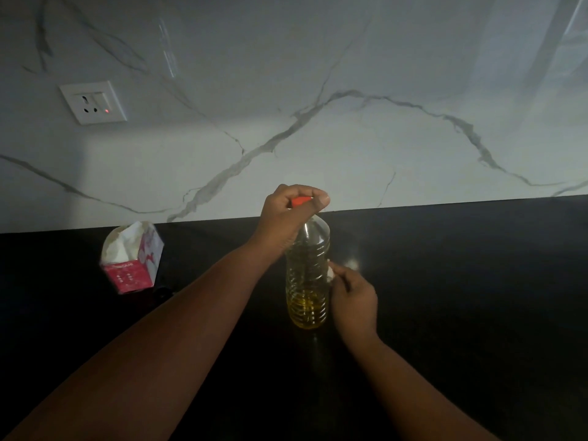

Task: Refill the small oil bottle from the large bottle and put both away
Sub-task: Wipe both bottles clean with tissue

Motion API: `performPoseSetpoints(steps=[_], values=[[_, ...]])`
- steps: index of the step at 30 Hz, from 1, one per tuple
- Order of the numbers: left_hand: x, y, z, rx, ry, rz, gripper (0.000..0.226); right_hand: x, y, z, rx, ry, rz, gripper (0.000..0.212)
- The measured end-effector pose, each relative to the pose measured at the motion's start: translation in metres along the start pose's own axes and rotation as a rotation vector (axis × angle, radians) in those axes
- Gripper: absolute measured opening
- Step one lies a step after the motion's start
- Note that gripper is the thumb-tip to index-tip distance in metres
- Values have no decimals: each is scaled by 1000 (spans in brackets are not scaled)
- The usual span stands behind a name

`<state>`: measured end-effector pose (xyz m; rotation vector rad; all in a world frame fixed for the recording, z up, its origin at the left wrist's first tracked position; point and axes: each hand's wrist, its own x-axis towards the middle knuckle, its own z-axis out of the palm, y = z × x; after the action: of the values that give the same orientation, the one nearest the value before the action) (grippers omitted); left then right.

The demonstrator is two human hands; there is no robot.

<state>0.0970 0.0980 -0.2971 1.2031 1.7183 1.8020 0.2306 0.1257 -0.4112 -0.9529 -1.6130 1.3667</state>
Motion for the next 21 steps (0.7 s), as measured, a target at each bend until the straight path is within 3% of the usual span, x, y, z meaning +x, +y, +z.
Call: performPoseSetpoints(steps=[6, 9, 13, 21], values=[[-5, -5, -1, 31, 55, 36, 18, -11, 39, -3, -158, -185, 187, 25], [-6, -8, -1, -30, 148, 27, 39, -9, 43, -2, -197, -188, 214, 20], [-4, -14, -4, -34, 183, 87, 33, 0, 33, -1, -57, -136, 287, 21], [-8, -20, -4, -77, 145, 74, 15, 22, -59, -2, 301, -85, 49, 18]])
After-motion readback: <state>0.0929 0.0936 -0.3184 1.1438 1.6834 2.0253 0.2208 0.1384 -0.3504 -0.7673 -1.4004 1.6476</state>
